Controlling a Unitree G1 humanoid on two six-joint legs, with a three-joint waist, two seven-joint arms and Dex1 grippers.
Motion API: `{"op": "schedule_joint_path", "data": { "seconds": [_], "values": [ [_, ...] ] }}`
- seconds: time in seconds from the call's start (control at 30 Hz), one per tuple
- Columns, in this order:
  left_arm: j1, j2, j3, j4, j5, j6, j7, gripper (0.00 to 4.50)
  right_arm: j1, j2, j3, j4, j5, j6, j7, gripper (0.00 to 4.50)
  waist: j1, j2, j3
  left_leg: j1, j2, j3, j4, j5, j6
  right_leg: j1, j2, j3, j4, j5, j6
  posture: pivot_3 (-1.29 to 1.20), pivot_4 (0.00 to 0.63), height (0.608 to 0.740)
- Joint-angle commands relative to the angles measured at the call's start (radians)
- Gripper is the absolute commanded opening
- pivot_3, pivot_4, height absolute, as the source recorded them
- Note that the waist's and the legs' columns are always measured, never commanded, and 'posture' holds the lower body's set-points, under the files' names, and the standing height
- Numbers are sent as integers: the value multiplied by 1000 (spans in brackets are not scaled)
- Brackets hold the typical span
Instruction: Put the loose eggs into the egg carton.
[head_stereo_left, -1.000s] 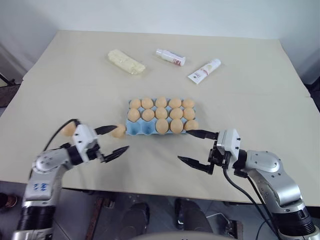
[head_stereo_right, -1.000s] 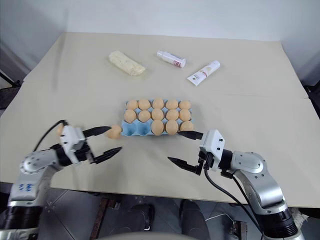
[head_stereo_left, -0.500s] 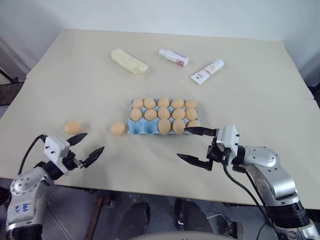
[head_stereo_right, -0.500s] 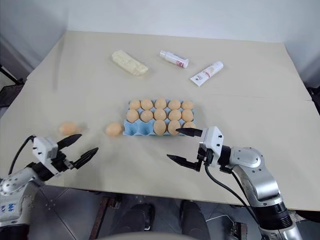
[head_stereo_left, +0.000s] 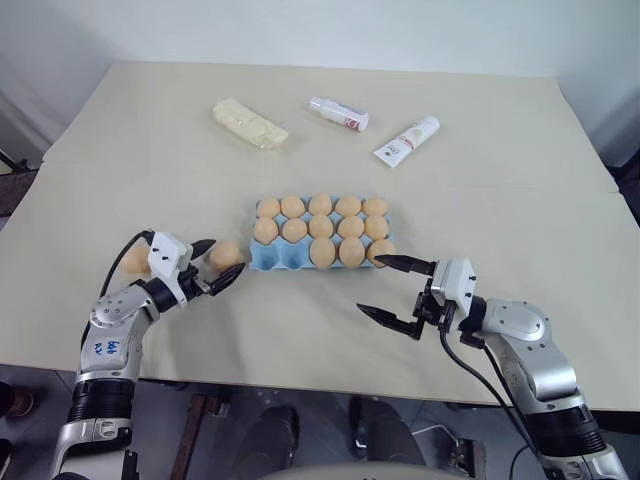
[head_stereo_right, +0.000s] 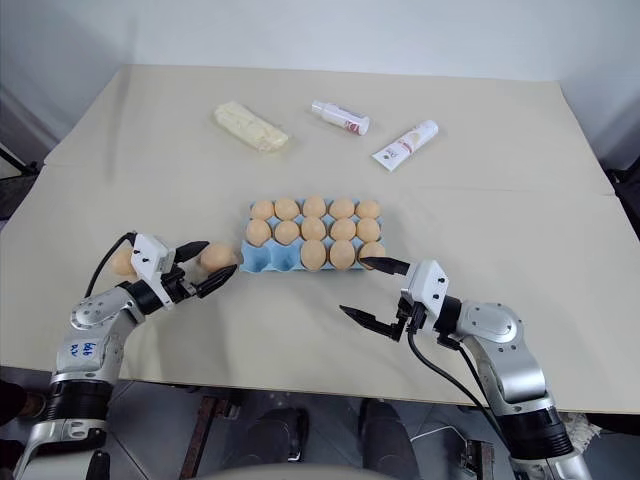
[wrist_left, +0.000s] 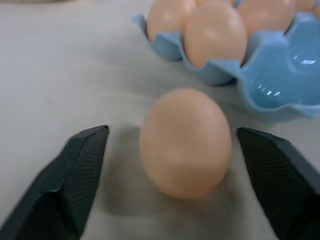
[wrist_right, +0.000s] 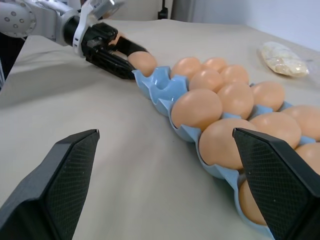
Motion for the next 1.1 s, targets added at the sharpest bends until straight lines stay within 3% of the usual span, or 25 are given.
{"op": "schedule_joint_path", "data": {
  "seconds": [0.03, 0.17, 0.23, 0.33, 0.47, 0.6, 0.77, 1.0, 1.1],
  "values": [
    [-17, -9, -11, 20, 6, -17, -9, 2973, 20, 18, 0, -20, -5, -29, -19, 4500, 1, 0, 0, 0, 0, 0, 0, 0, 0, 0, 0, 0, 0, 0, 0, 0, 150, 740],
    [-17, -21, 25, -6, -19, -52, 0, 1784, 35, 33, -6, -29, -6, -24, -44, 4500, 4, 0, 0, 0, 0, 0, 1, 0, 1, 0, 0, 0, 1, 0, 0, 0, 150, 740],
    [-11, -28, 48, -42, -51, -71, -12, 1534, 43, 33, -7, -34, -5, -22, -50, 4500, 3, 0, 0, 0, 0, 0, 1, 0, 1, 0, 0, 0, 1, 0, 0, 0, 150, 740],
    [-4, -34, 58, -147, -118, -55, -55, 1534, 58, 27, -10, -40, -4, -22, -54, 4500, 3, 0, 0, 0, 0, 0, 0, 0, 1, 0, 0, 0, 1, 0, 0, 0, 150, 740],
    [-44, -52, -50, -273, -121, -4, -105, 1534, 60, 25, -14, -41, -4, -20, -63, 4500, 7, 0, 0, 0, 0, 0, 1, 0, 0, 1, -1, 0, 0, 0, 0, 0, 150, 740],
    [-112, -92, -143, -225, -64, 2, -111, 1534, 58, 28, -14, -44, -8, -22, -77, 4500, 7, 0, 0, 0, -2, -1, 2, 1, 2, 2, -1, 0, 0, 1, 1, 0, 150, 740],
    [-148, -100, -157, -144, -39, -3, -102, 1534, 67, 20, -21, -69, -12, -21, -98, 4500, -14, 0, 0, 1, 0, 0, 0, 1, 1, 0, 2, 1, 2, 1, 1, 0, 150, 740],
    [-136, -85, -131, -140, -35, -31, -104, 3598, 77, 27, -16, -84, -9, -22, -115, 4500, -15, 0, 0, 0, 0, 0, 1, 1, 1, 0, 1, 1, 2, 1, 1, 0, 150, 740],
    [-70, -41, -78, -231, -82, -19, -128, 3598, 75, 28, -12, -83, -6, -22, -112, 4500, -21, 0, 0, 1, 0, 0, 0, 1, 1, 0, 1, 2, 2, 1, 1, 0, 150, 740]
  ]
}}
